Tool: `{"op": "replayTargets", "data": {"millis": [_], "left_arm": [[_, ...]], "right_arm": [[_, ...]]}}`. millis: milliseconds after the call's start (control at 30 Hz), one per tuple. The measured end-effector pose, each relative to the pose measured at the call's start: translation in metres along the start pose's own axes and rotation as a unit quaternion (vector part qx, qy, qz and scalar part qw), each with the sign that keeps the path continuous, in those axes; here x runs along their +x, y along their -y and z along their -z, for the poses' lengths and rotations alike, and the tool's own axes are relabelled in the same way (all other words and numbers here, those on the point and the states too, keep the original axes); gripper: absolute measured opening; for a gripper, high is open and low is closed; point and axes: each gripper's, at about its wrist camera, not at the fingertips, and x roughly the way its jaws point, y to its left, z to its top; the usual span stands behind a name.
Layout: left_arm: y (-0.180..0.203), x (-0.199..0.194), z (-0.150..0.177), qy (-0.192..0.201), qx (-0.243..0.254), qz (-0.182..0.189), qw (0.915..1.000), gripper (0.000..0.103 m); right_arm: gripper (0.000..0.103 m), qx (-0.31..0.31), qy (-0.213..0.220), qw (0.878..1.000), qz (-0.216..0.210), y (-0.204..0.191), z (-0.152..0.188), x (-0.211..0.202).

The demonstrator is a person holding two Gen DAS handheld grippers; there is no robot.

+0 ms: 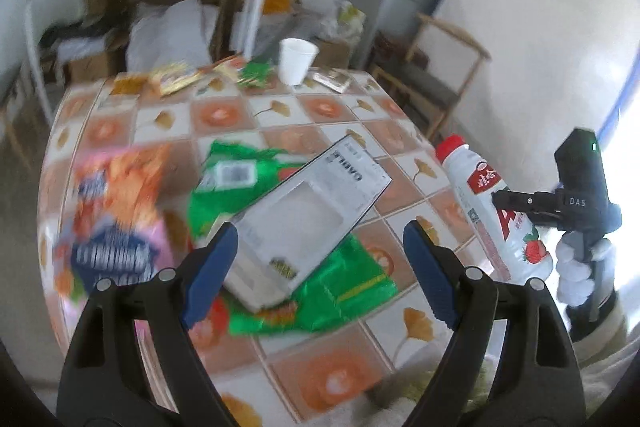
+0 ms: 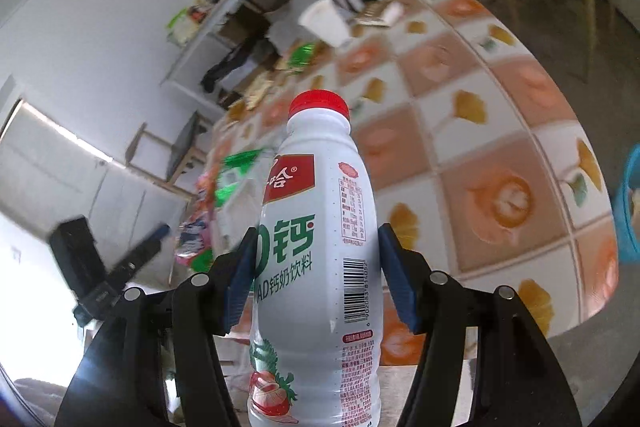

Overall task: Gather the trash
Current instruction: 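Grasp the white milk bottle with the right gripper while the left grasps the CABLE box, then lift the bottle and CABLE box and carry them toward the wastebasket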

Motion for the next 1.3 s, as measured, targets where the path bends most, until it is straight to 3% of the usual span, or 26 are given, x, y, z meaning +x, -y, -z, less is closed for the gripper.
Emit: {"op": "replayTargets", "data": {"millis": [100, 233, 300, 367, 533, 733, 1167, 1300], "left_arm": [[0.025, 0.025, -0.011, -0.021, 0.072, -0.021, 0.9970, 0.081], [0.051, 0.066, -0.021, -0.049, 0.171, -0.053, 0.9826, 0.084], [0.054, 0.081, -0.025, -0.061, 0.193, -0.074, 0.9766, 0.084], [0.053, 0.099, -0.029, -0.082, 0.211, -0.068, 0.9717, 0.084], [0.044, 0.132, -0.033, -0.127, 0.234, -0.085, 0.9600, 0.084], [0.038, 0.145, -0.039, -0.149, 0.224, -0.068, 0.9607, 0.084], [0.052, 0.150, -0.035, -0.177, 0.257, -0.030, 0.9496, 0.085], [0.049, 0.144, -0.037, -0.179, 0.244, -0.001, 0.9532, 0.085]], "right_arm": [[0.058, 0.014, -0.007, 1.000, 0.003, 0.015, 0.002, 0.007], [0.058, 0.021, -0.016, 1.000, -0.005, 0.026, 0.000, 0.014], [0.058, 0.020, -0.019, 1.000, -0.008, 0.029, 0.000, 0.016], [0.058, 0.020, -0.022, 1.000, -0.009, 0.030, 0.000, 0.018], [0.058, 0.020, -0.028, 0.999, -0.017, 0.032, -0.004, 0.023], [0.059, 0.025, -0.034, 0.999, -0.025, 0.035, -0.004, 0.025], [0.059, 0.028, -0.043, 0.998, -0.027, 0.036, -0.006, 0.032], [0.059, 0.032, -0.046, 0.998, -0.026, 0.038, -0.008, 0.035]]}}
